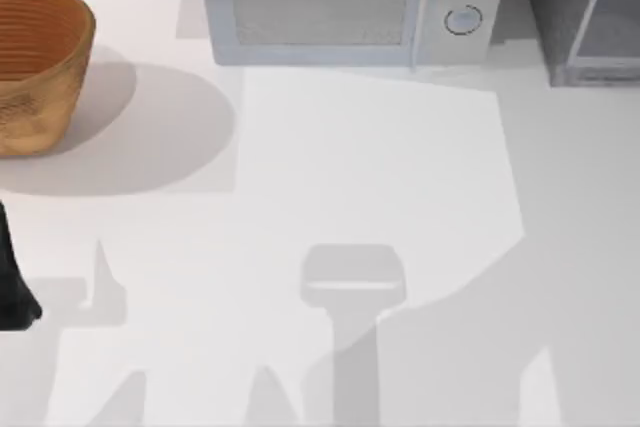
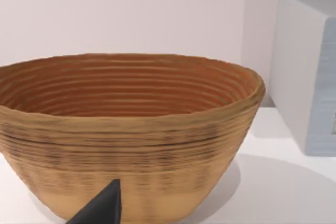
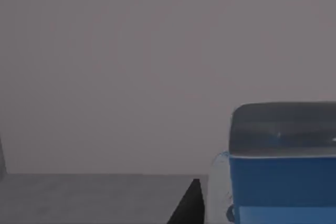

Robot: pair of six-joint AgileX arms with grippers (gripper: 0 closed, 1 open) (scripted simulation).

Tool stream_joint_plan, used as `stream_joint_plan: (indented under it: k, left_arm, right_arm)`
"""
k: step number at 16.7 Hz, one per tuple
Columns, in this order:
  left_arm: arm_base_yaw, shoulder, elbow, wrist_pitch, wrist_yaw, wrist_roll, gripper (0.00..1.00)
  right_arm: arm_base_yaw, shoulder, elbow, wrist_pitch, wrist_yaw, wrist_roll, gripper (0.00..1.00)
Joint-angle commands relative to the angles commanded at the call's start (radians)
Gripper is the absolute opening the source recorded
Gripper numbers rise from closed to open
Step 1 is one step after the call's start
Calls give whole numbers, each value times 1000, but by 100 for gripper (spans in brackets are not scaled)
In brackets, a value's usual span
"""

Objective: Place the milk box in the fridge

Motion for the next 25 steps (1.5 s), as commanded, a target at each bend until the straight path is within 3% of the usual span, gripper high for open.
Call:
stream_joint_plan:
  k: [4, 10, 23, 25]
  left_arm:
    - [0, 0, 0, 0, 0, 0, 100]
    - [0, 0, 0, 0, 0, 0, 100]
    - [0, 0, 0, 0, 0, 0, 100]
    - [0, 0, 0, 0, 0, 0, 100]
  right_arm:
    - [10, 44, 117, -76, 12, 1, 0]
    - [13, 54, 135, -93, 15, 1, 0]
    - [13, 54, 135, -93, 15, 1, 98]
    - [13, 54, 135, -93, 15, 1, 100]
